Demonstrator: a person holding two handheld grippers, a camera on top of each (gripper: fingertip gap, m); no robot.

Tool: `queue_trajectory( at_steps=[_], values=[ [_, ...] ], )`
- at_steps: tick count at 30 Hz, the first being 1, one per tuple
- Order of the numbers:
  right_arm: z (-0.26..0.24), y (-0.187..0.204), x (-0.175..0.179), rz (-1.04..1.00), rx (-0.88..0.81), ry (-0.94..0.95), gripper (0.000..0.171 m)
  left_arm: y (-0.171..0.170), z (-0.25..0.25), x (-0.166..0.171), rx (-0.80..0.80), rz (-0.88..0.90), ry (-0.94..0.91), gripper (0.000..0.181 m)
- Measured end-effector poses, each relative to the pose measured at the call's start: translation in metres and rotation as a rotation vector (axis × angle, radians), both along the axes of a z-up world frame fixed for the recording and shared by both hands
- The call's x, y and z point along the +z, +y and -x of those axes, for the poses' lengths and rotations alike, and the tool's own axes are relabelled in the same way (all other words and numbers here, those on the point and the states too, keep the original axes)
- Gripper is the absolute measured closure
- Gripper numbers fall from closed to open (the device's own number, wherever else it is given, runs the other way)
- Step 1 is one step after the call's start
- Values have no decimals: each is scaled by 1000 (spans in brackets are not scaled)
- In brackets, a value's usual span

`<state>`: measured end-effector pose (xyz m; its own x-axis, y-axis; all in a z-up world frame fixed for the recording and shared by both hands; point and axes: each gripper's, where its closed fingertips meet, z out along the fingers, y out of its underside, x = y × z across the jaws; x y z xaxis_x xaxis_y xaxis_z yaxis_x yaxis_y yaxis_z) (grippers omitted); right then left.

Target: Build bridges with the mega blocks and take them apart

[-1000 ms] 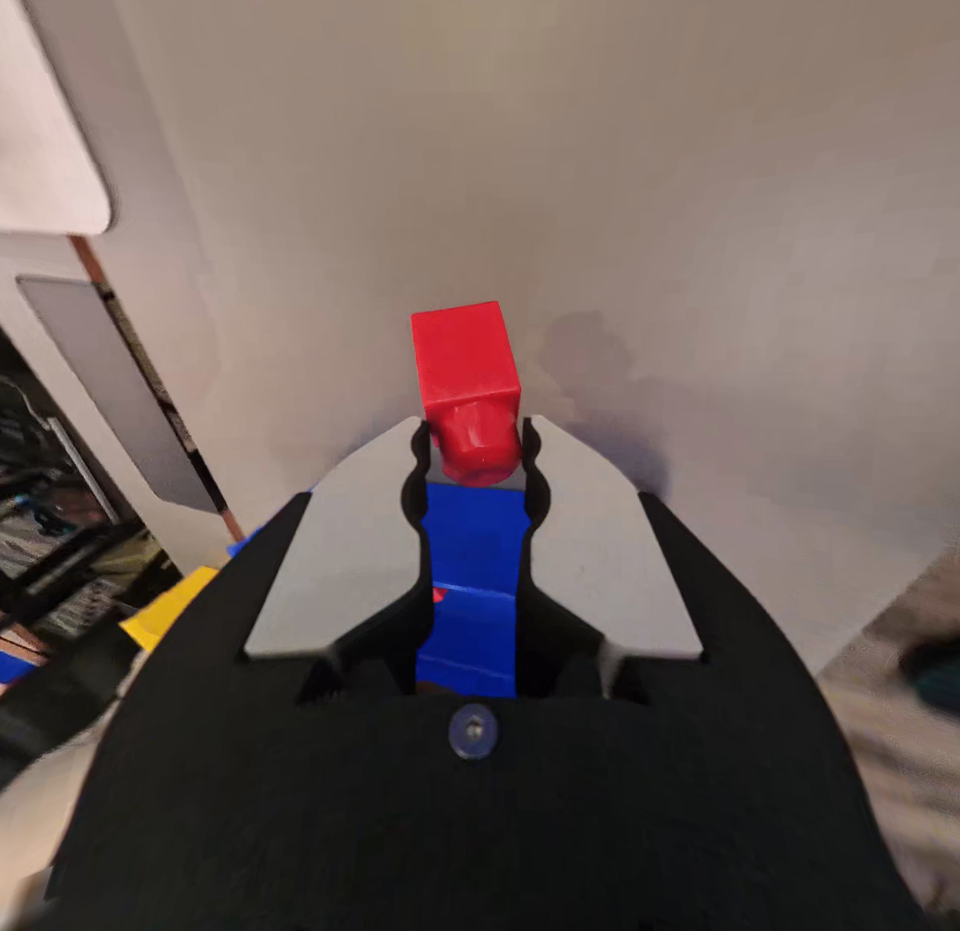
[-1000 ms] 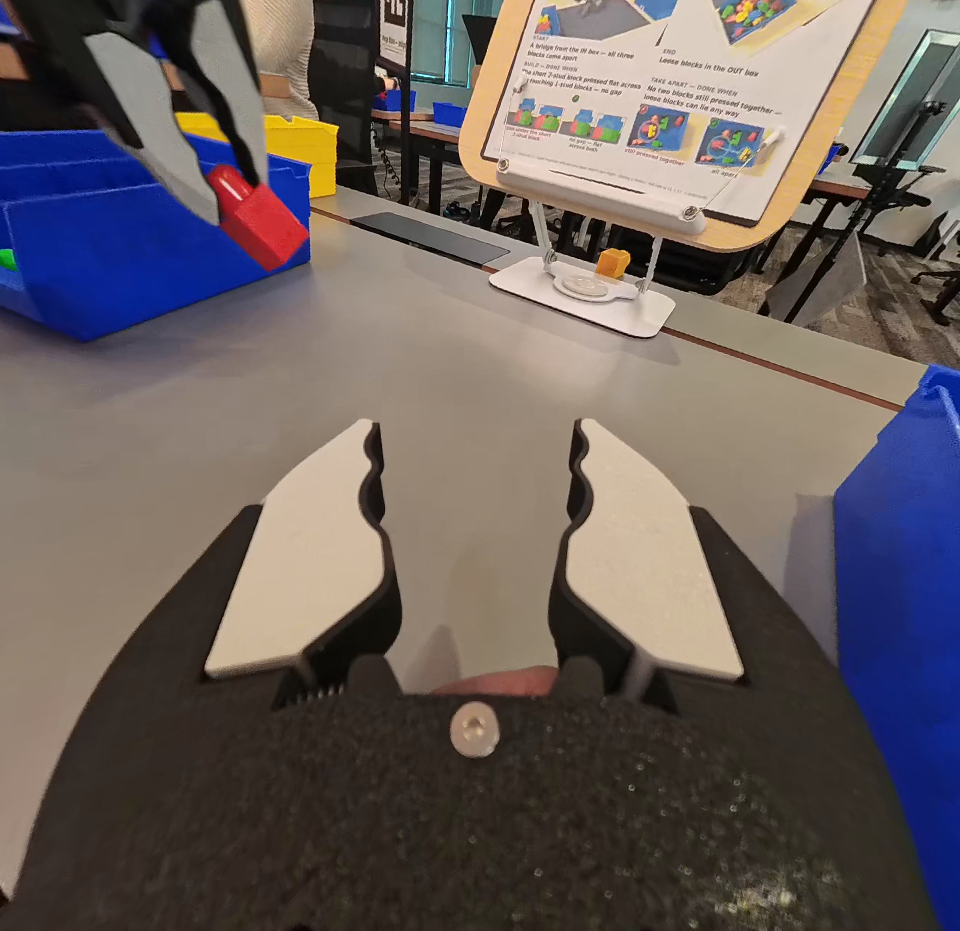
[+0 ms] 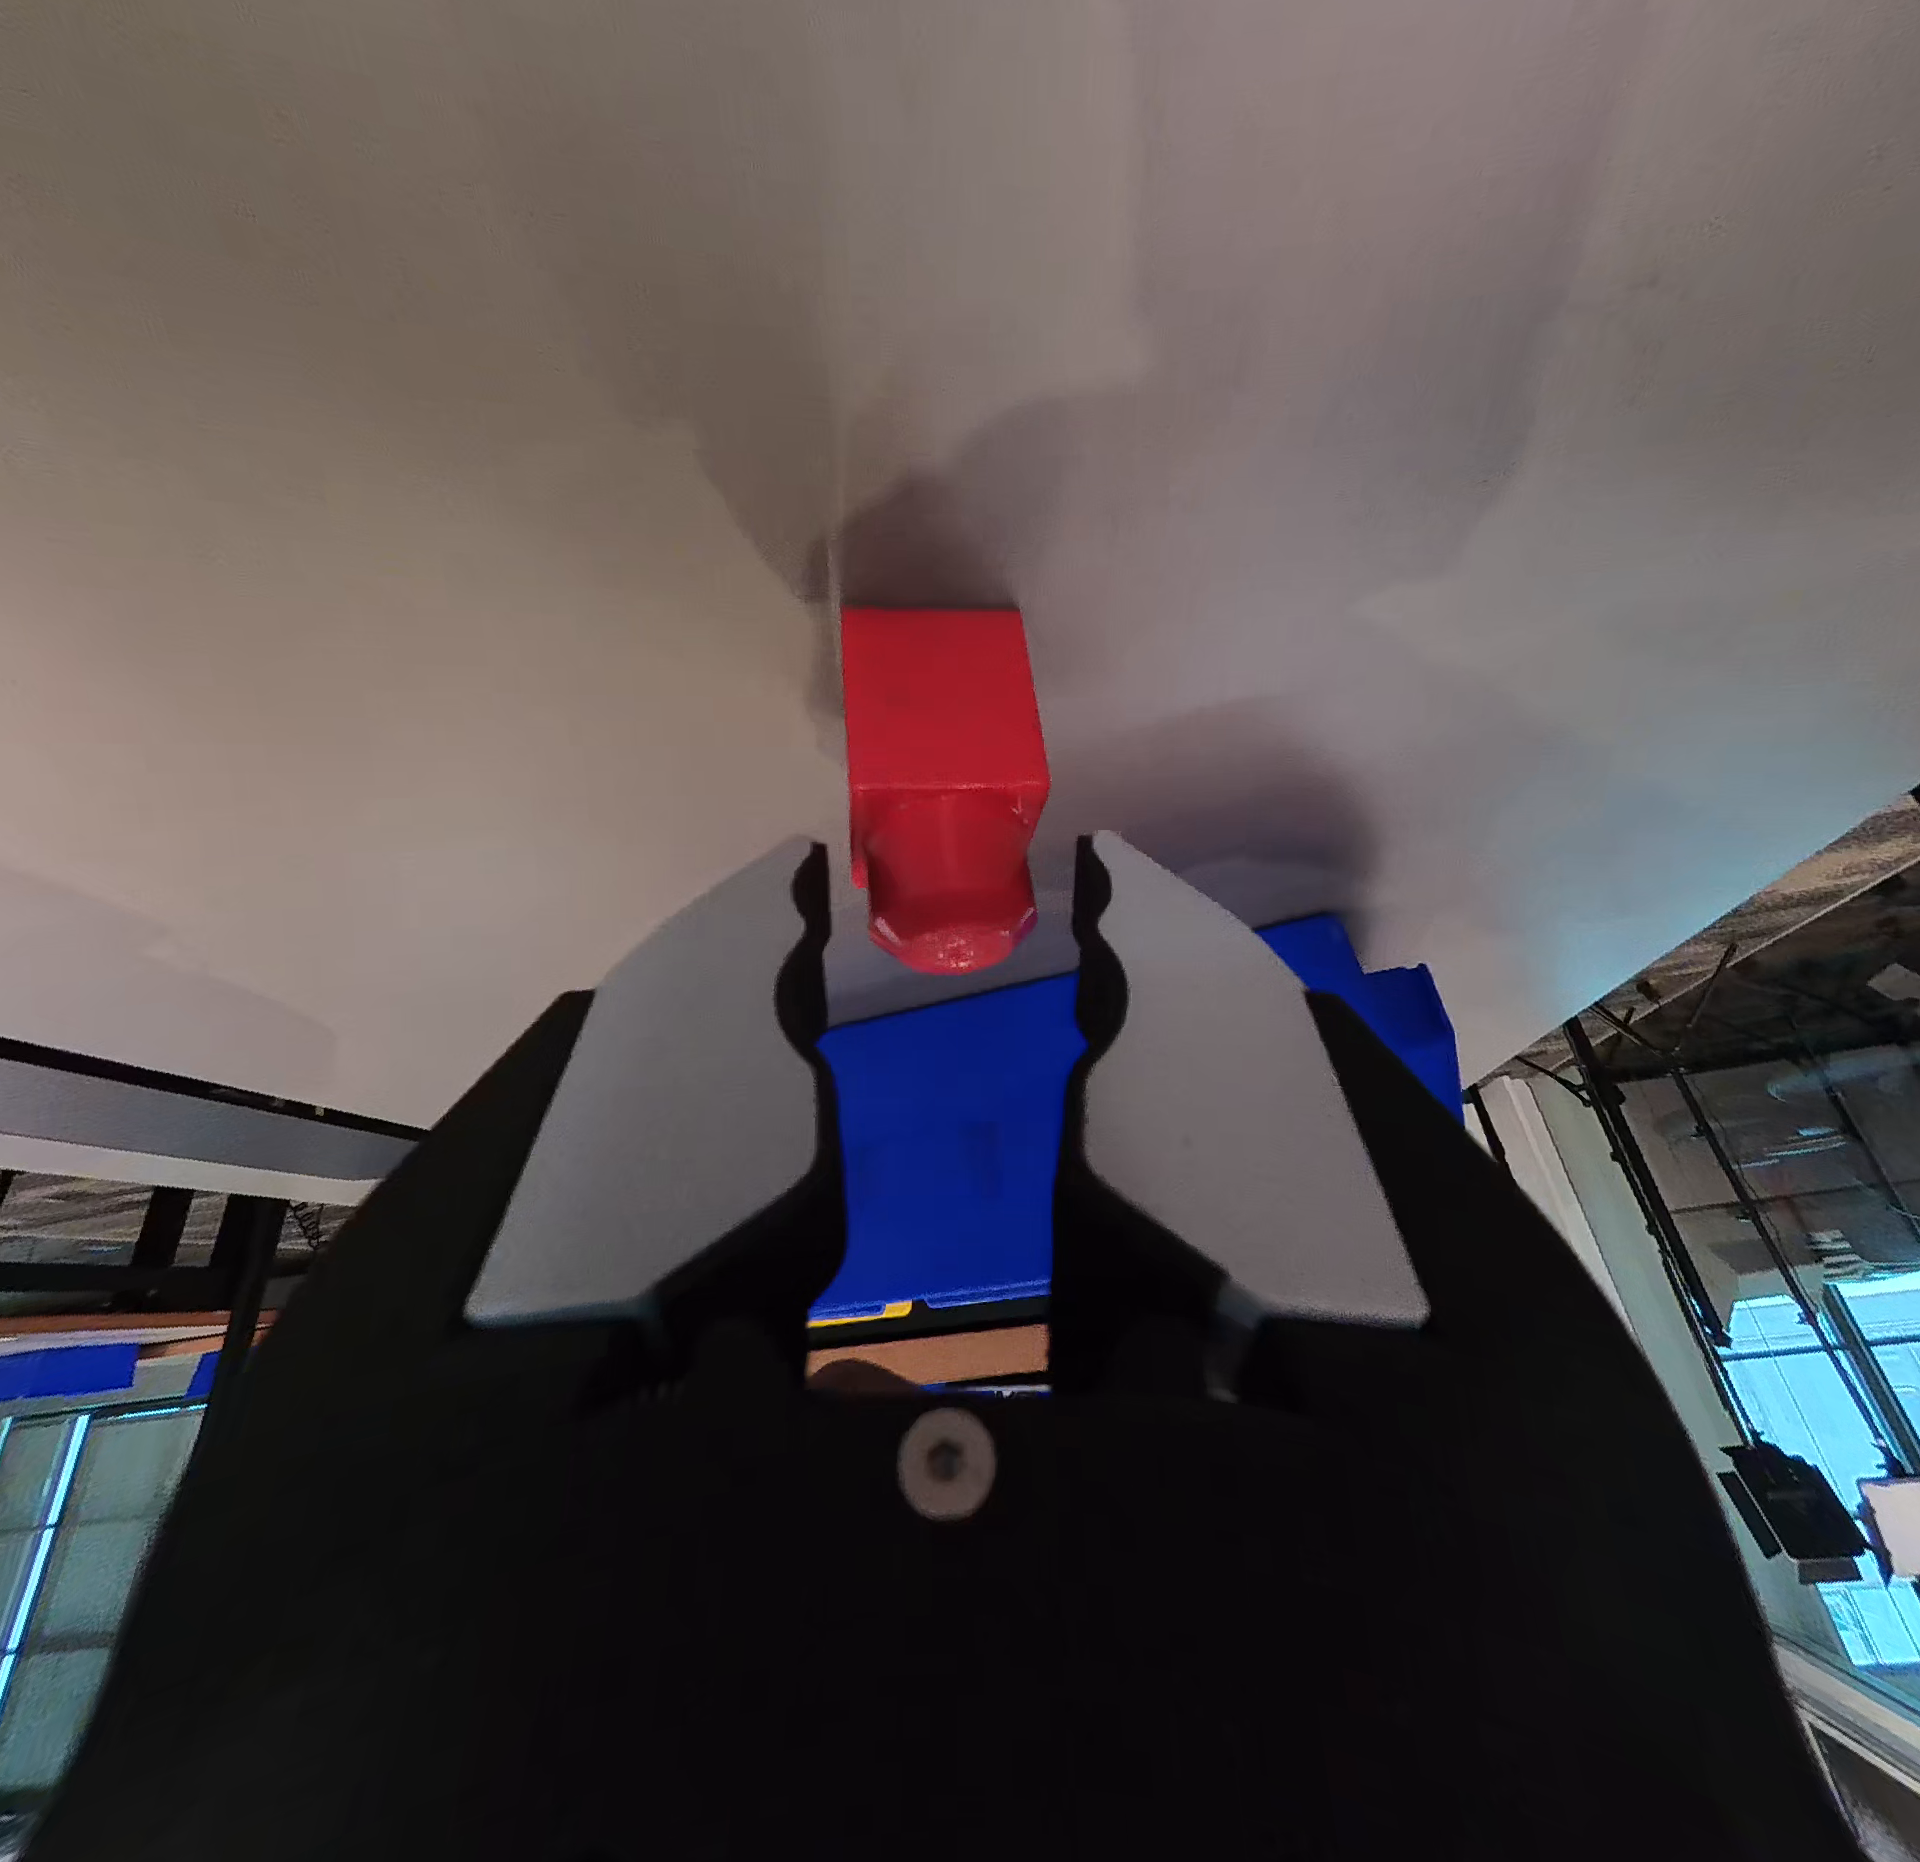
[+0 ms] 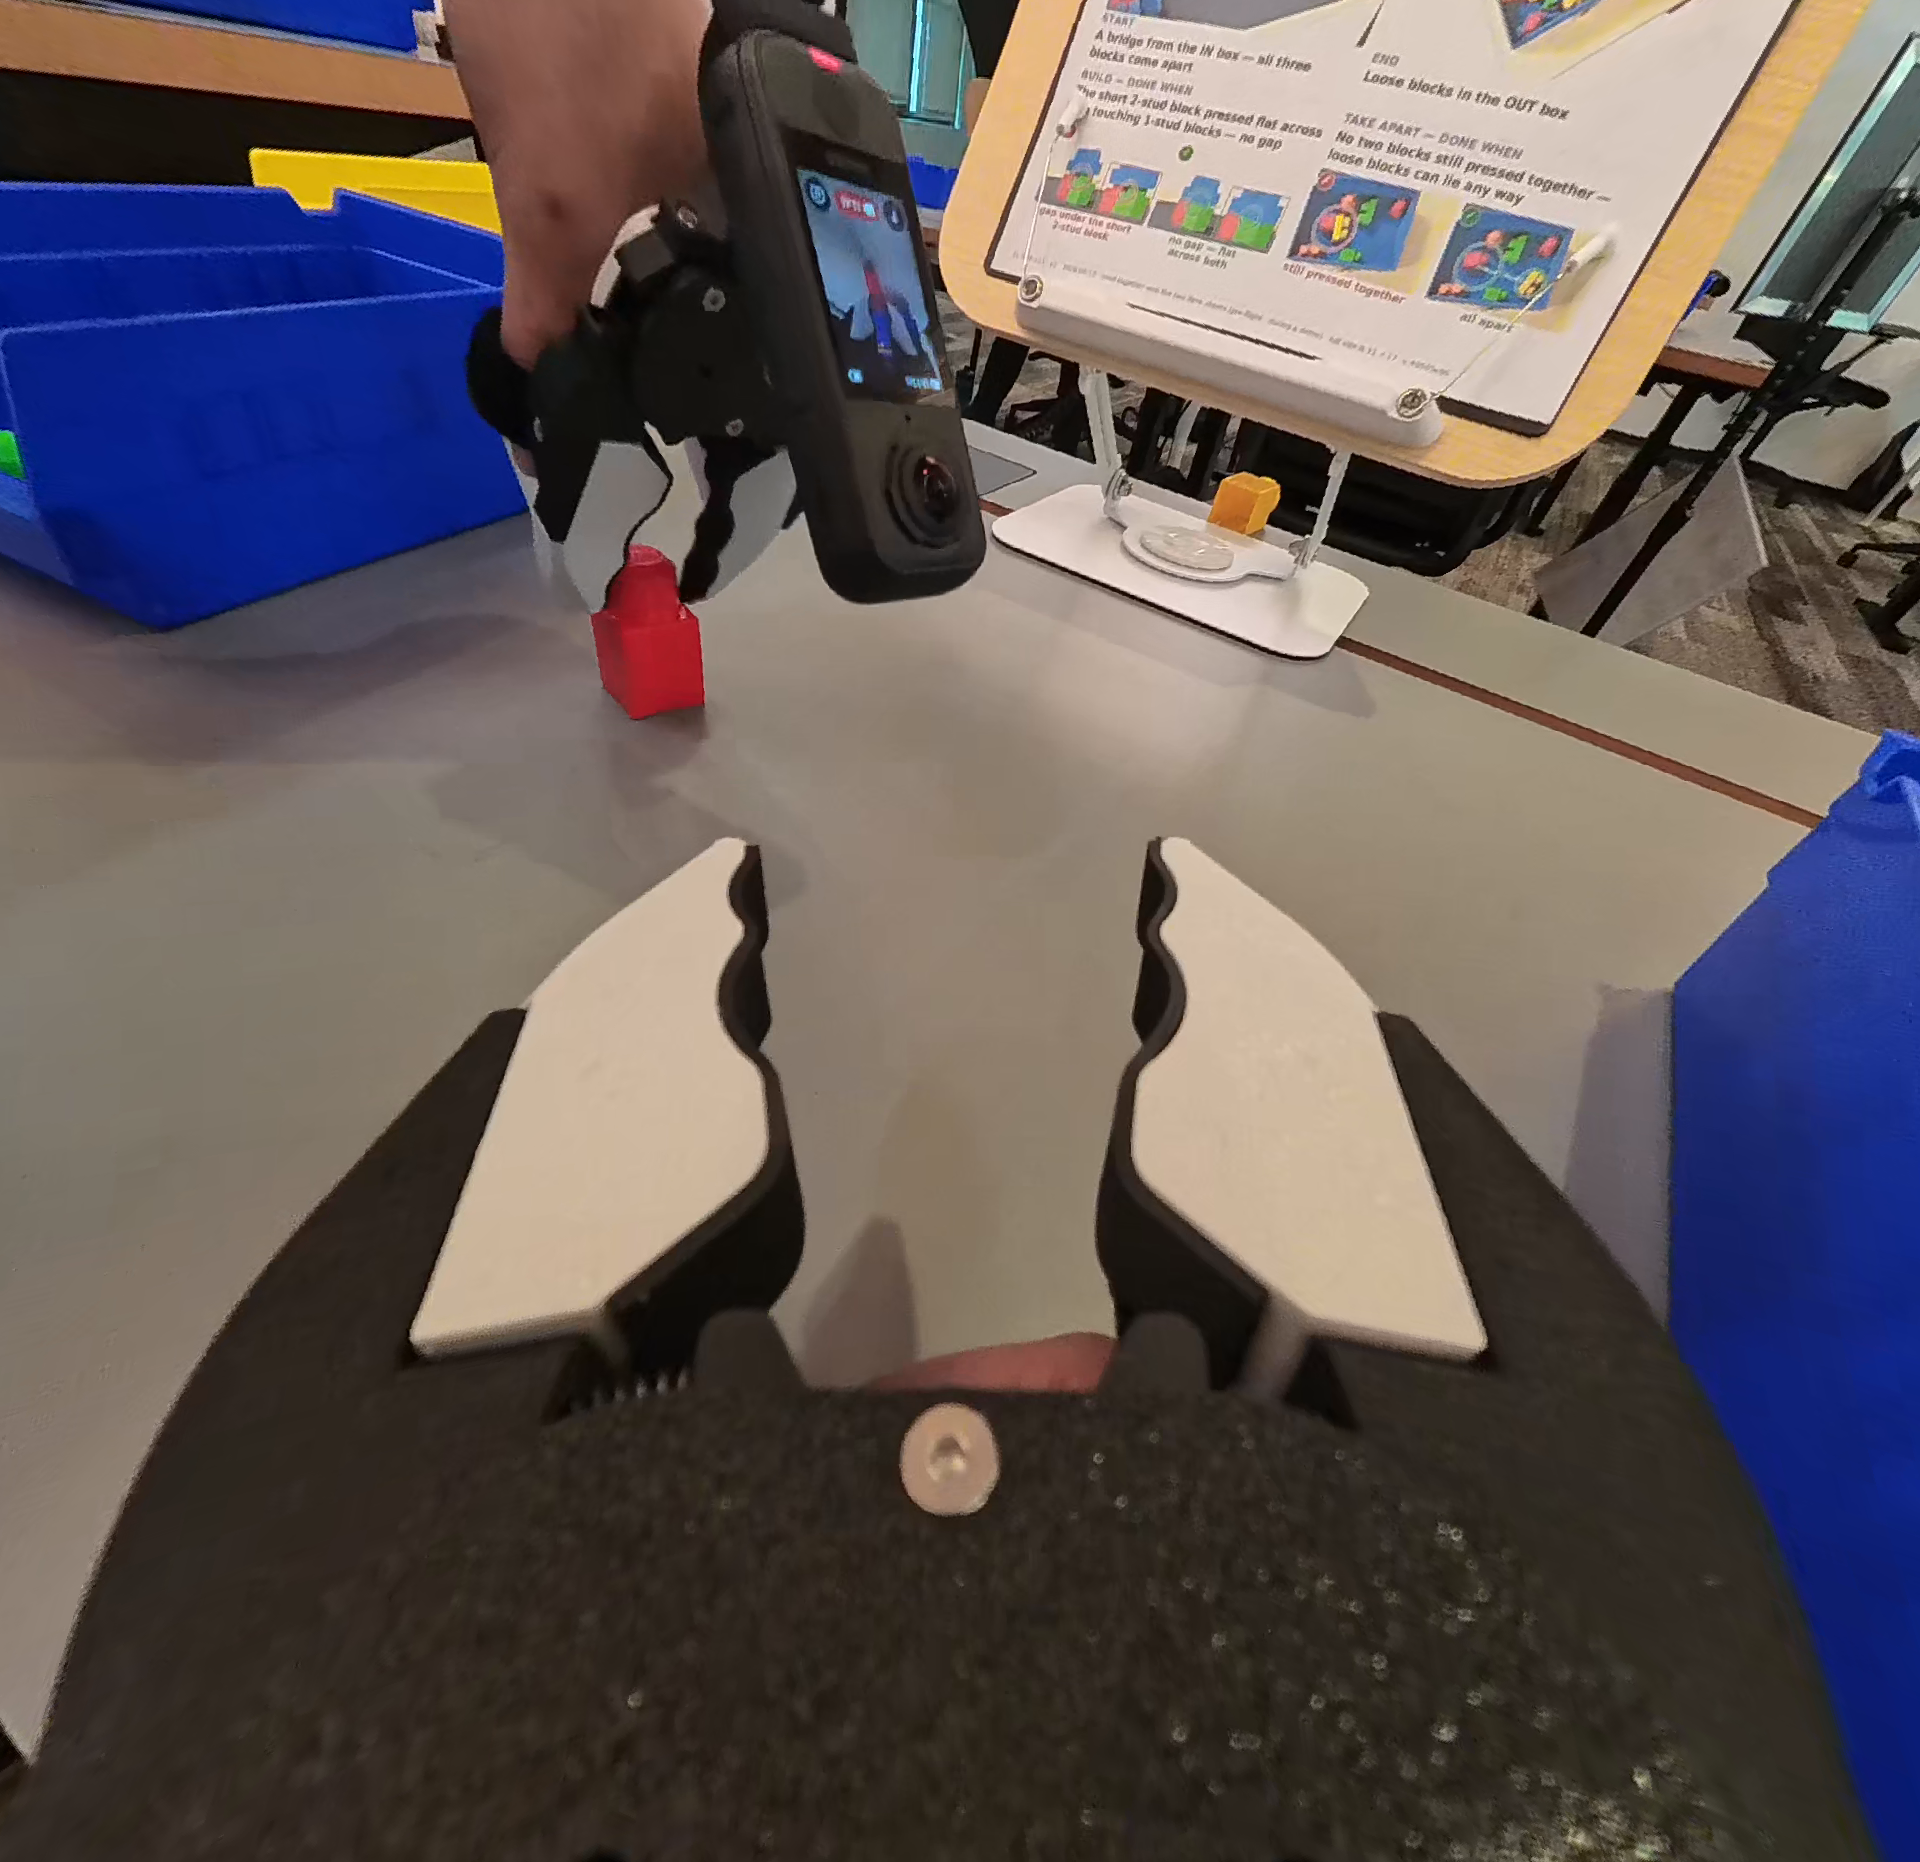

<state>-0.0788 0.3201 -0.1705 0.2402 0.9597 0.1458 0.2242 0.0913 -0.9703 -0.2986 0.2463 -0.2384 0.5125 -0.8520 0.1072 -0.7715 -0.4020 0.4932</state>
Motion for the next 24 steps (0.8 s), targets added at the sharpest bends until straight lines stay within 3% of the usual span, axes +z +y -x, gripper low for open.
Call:
queue_trajectory(
  at_steps=[4, 7, 12, 16, 20, 24],
  values=[
    [-1, 2, 0, 0, -4, -1, 102, 1, -1, 12, 25, -55, -33, 129],
    [-2, 5, 1, -7, -11, -3, 102, 3, -4, 41, 80, -217, -92, 128],
    [-5, 11, 1, 10, -21, -4, 102, 9, -28, 104, 242, -809, -299, 124],
    [-7, 15, 1, 12, -30, -3, 102, -10, -24, 144, 431, -1388, -266, 119],
    [-6, 14, -2, 9, -28, -13, 102, -57, -32, 149, 734, -1846, -298, 112],
    [-3, 8, -7, 5, -18, -26, 102, -99, -51, 129, 966, -2085, -305, 107]
  ],
)
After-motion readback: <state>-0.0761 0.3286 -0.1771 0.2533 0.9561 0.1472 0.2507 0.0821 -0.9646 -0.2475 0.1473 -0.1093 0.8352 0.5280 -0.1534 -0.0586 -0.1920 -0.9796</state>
